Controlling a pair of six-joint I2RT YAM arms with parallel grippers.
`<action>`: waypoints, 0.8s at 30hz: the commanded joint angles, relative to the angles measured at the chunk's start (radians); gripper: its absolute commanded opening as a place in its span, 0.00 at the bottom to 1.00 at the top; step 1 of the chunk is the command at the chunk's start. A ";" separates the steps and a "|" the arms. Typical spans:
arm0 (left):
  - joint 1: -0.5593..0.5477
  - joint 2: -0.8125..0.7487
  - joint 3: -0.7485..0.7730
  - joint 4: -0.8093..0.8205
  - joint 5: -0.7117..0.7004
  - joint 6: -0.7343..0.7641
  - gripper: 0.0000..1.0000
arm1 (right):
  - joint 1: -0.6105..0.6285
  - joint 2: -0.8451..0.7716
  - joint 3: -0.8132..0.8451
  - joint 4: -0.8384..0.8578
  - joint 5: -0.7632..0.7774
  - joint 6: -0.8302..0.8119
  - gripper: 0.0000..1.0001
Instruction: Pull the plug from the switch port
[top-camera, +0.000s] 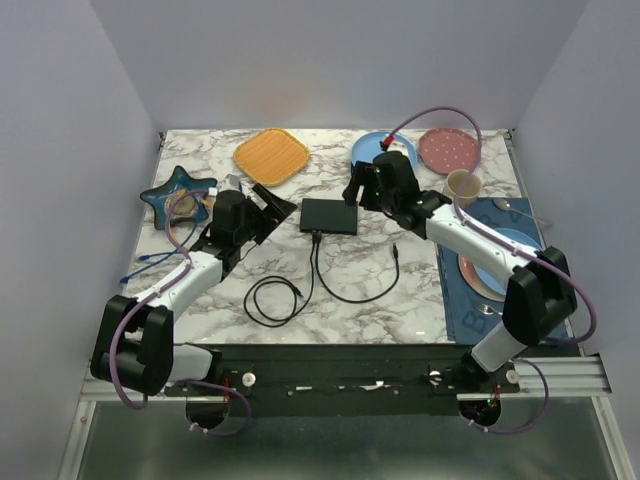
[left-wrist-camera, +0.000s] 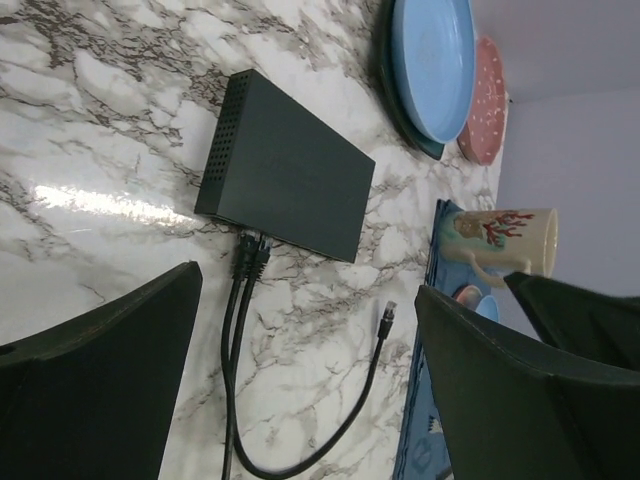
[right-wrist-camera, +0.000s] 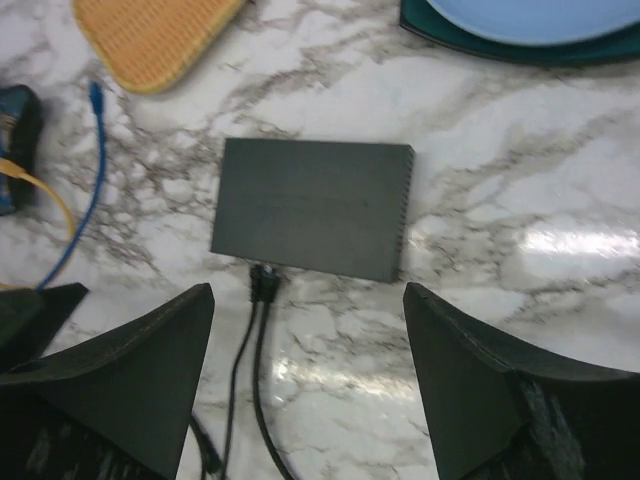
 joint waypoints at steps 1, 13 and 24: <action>-0.006 0.047 -0.063 0.181 0.099 -0.032 0.99 | -0.006 0.153 0.152 0.014 -0.139 -0.064 0.63; -0.067 0.234 -0.064 0.244 0.051 -0.060 0.84 | -0.031 0.409 0.225 0.050 -0.370 0.014 0.01; -0.056 0.389 -0.031 0.380 0.100 -0.123 0.62 | -0.072 0.472 0.157 0.220 -0.528 0.163 0.01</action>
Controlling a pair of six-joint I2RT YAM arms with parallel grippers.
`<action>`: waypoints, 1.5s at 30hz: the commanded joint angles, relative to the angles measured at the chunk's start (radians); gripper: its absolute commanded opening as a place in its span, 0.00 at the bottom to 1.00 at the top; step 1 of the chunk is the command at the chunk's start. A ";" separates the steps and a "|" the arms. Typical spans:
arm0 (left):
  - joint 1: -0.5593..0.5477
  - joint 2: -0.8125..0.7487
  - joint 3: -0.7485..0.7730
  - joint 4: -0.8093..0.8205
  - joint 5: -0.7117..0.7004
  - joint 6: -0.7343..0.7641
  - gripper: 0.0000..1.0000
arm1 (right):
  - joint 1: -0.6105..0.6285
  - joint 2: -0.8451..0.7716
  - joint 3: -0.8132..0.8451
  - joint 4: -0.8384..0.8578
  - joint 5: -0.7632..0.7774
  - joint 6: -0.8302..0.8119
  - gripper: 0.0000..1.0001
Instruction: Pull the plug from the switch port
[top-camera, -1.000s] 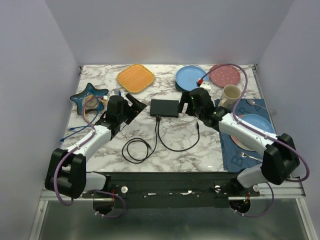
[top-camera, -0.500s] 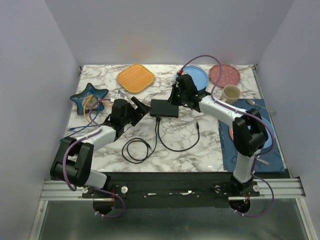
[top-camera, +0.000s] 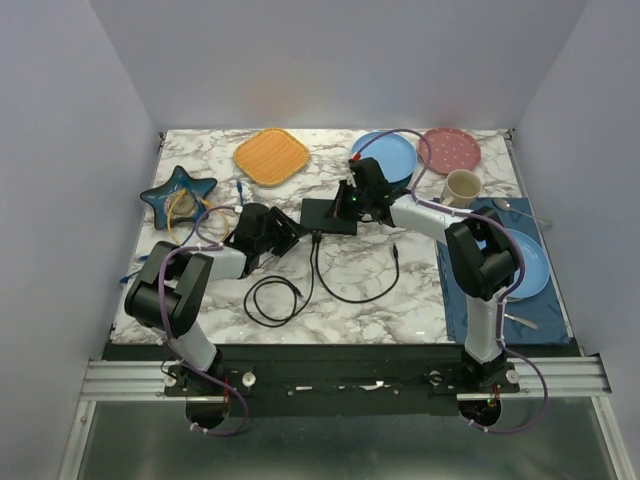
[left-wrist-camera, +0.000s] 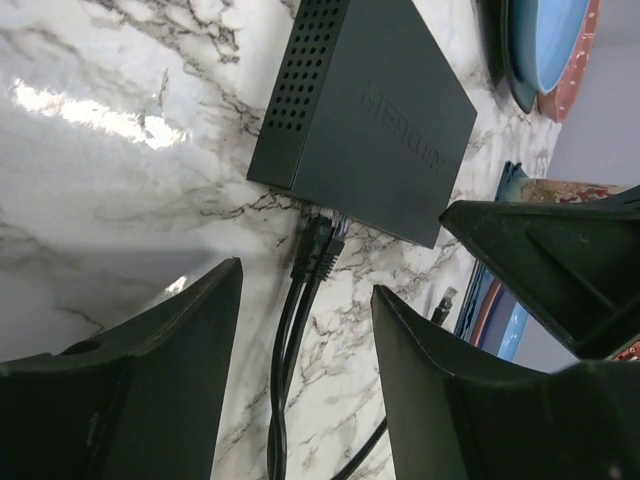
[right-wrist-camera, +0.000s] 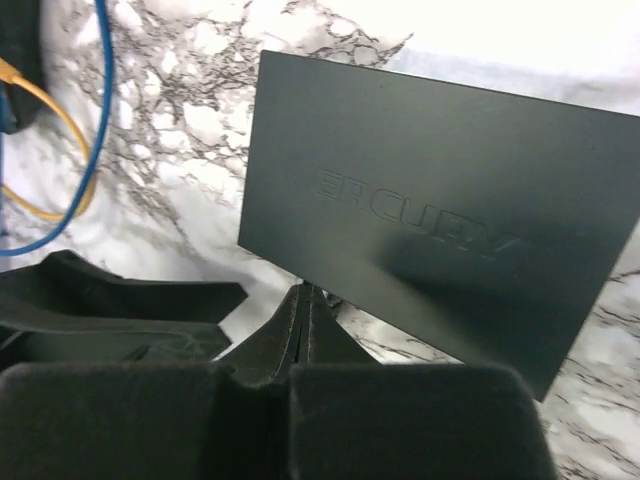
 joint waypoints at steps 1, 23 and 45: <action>0.009 0.064 0.029 0.111 0.036 -0.035 0.62 | -0.032 0.042 -0.037 0.109 -0.130 0.090 0.01; 0.032 0.264 -0.054 0.495 0.132 -0.141 0.59 | -0.077 0.131 -0.104 0.329 -0.312 0.222 0.01; -0.004 0.359 -0.068 0.592 0.078 -0.262 0.52 | -0.077 0.142 -0.092 0.301 -0.301 0.228 0.01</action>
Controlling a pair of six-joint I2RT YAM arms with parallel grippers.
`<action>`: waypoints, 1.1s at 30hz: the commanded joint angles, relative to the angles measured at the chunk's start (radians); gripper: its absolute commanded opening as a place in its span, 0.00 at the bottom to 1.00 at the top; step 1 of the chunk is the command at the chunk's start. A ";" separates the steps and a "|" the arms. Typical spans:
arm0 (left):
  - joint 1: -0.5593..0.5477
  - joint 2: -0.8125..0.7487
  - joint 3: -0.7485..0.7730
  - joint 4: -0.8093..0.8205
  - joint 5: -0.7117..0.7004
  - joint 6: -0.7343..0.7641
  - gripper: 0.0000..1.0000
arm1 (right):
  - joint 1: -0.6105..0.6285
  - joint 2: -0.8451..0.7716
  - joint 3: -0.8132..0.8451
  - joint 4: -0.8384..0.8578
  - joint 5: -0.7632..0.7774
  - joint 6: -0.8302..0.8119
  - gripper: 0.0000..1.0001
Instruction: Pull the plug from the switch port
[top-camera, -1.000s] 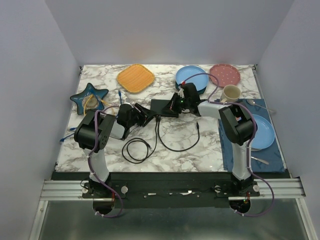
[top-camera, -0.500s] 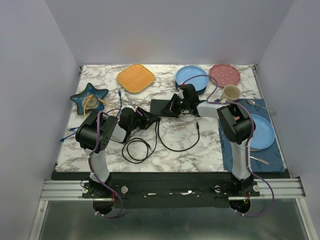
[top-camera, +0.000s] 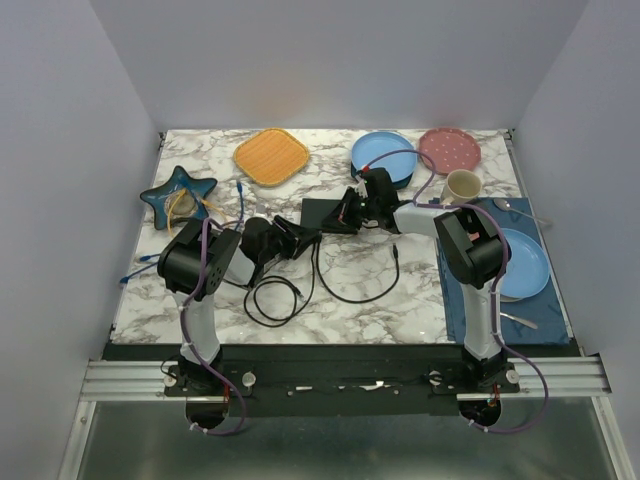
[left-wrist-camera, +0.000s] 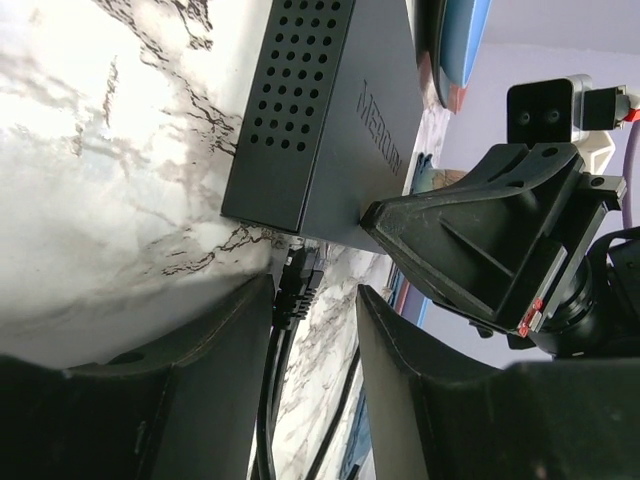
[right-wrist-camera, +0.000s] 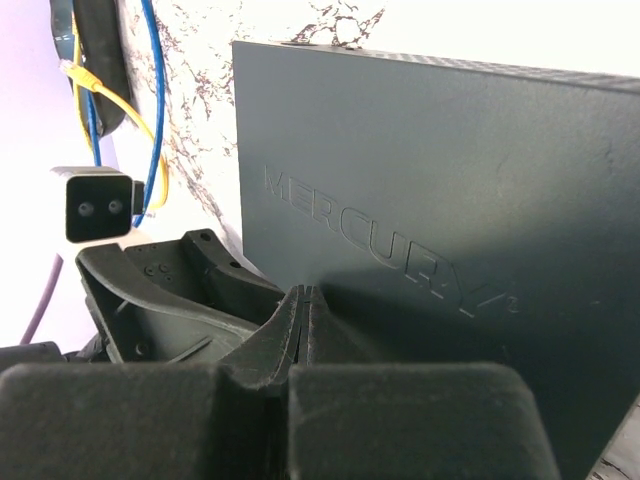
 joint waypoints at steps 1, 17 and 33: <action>-0.006 0.039 -0.002 -0.004 -0.049 -0.026 0.51 | 0.003 0.025 0.020 -0.008 -0.011 0.004 0.01; -0.007 -0.015 0.040 -0.246 -0.135 -0.026 0.47 | 0.003 0.033 0.017 -0.008 -0.004 -0.001 0.01; -0.018 -0.003 0.078 -0.322 -0.132 0.017 0.45 | 0.003 0.031 0.013 -0.008 0.001 -0.004 0.01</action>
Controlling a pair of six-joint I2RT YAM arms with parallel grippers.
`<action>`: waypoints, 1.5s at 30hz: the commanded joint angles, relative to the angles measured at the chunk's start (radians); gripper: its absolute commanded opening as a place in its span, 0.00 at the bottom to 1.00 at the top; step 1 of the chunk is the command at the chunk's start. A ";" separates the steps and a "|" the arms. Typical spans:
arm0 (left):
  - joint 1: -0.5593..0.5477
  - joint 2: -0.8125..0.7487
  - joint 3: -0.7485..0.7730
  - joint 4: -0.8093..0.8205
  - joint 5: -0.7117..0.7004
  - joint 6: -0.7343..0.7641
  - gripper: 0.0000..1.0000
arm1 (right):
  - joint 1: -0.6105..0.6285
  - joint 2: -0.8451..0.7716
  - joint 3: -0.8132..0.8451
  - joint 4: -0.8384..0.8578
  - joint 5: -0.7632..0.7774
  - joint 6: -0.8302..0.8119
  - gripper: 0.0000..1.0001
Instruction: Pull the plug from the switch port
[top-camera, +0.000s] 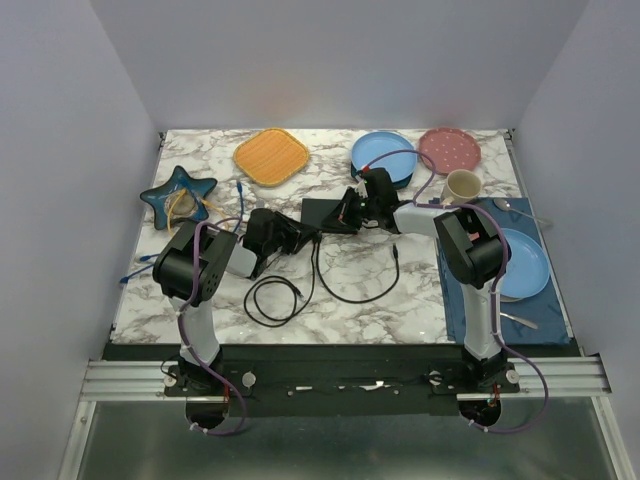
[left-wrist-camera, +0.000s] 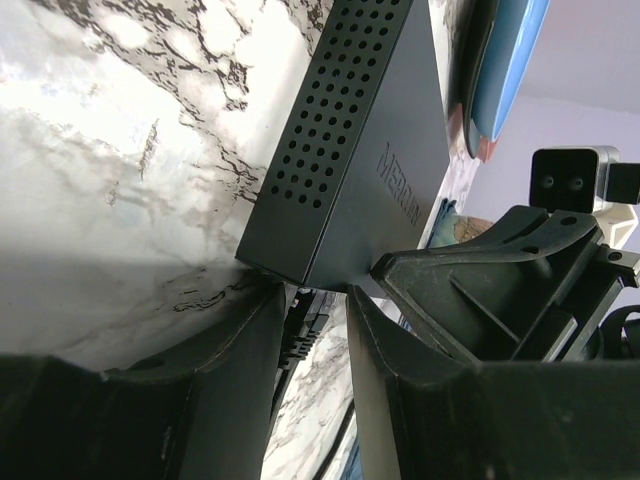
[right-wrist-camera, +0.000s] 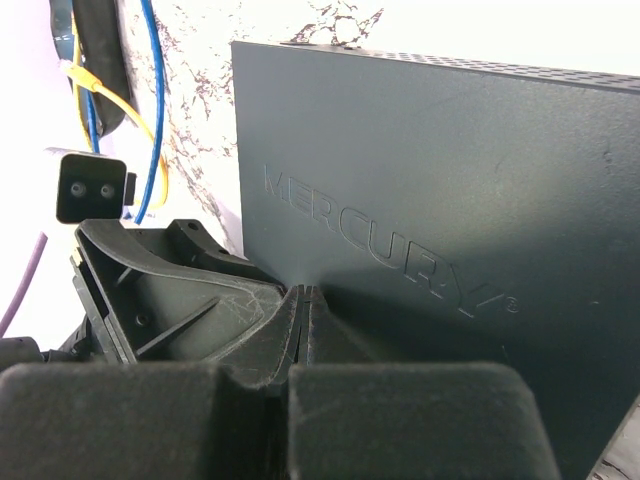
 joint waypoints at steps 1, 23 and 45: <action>-0.009 0.049 -0.010 -0.068 -0.026 0.029 0.45 | 0.003 0.031 0.012 -0.008 0.001 -0.005 0.01; -0.013 0.038 -0.046 -0.075 -0.012 0.078 0.45 | 0.003 0.031 0.006 -0.009 0.007 -0.007 0.01; -0.012 0.052 -0.024 -0.115 -0.012 0.072 0.42 | 0.003 0.035 0.012 -0.014 0.007 -0.007 0.01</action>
